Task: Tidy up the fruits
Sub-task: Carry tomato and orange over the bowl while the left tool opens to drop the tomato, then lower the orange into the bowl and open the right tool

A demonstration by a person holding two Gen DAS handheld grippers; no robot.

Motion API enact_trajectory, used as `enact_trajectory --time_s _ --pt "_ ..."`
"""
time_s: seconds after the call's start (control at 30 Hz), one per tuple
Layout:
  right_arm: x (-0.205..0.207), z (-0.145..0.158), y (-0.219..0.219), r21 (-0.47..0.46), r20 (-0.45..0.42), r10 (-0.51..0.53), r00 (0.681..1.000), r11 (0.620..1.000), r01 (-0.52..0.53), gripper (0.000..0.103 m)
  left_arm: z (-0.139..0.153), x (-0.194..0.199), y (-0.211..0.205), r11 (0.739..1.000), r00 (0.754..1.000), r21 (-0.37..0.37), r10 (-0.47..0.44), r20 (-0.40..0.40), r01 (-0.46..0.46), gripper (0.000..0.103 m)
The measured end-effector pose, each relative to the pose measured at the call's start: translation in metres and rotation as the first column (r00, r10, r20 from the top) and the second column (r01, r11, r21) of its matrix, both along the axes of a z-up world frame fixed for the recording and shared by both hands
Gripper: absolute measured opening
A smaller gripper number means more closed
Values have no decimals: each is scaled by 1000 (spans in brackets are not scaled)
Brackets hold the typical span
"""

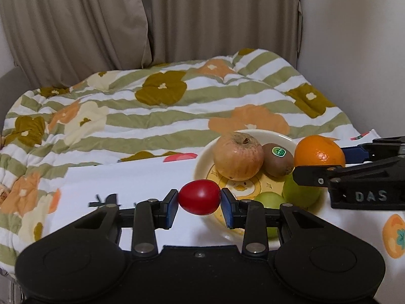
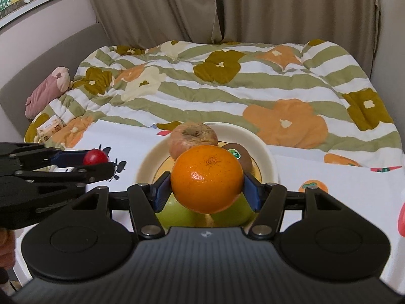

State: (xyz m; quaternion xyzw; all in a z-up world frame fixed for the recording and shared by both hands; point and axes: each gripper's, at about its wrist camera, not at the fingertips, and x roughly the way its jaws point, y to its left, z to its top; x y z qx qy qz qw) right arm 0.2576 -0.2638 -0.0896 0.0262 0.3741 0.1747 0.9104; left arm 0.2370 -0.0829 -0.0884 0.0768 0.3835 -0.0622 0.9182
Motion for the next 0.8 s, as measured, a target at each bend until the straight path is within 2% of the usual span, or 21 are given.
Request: enact_trajectory --time_s 0.27,0.57,0.6,0.63,0.7,0.8 --pt "19 -17 -11 4 -25 0 1000 1000 0 75 -35 36 -17 1000 997 20 -7 -78 8 40" --pt "32 -22 -18 36 -35 -7 999 999 9 75 -45 49 -29 999 993 44 -22 -119 27 41" --pt "33 -22 -18 38 -35 -7 999 999 8 75 -44 49 -29 999 993 41 -22 -115 26 54" --pt "34 -21 -18 40 -35 -6 999 999 7 75 -42 47 -28 999 994 33 -22 -107 26 78" --pt "35 -20 -18 43 -34 -2 999 999 3 75 -35 40 -24 999 998 32 -12 -62 14 98" --pt "38 -18 -17 42 -31 11 999 999 -10 75 -24 32 -16 1000 999 5 -4 -42 4 100"
